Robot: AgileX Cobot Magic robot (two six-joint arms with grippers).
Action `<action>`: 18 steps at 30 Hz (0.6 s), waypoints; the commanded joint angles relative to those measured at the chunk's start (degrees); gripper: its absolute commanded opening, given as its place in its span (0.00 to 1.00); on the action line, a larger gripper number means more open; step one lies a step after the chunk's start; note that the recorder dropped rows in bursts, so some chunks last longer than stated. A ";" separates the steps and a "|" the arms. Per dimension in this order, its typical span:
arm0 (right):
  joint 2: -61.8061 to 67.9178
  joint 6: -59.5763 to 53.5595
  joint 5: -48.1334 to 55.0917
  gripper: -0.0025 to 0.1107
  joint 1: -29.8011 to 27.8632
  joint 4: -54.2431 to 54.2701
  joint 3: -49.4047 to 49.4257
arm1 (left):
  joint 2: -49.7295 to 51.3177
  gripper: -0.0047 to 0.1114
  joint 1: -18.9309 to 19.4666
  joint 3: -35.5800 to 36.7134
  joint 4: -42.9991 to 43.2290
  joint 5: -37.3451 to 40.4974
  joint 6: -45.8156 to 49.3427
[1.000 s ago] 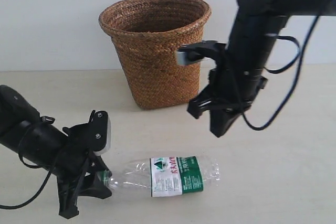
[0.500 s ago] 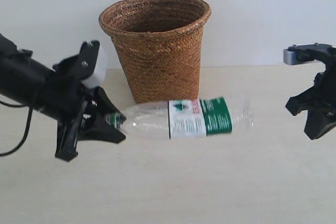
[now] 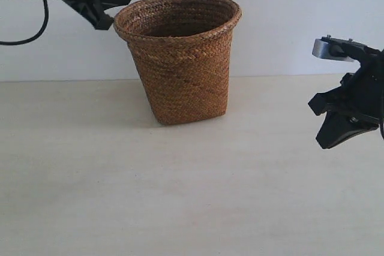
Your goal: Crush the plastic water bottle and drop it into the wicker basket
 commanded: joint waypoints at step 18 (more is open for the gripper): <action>-0.58 -3.57 -4.36 0.02 0.52 0.53 0.06 | 0.61 0.08 0.30 -4.88 30.20 7.92 -32.16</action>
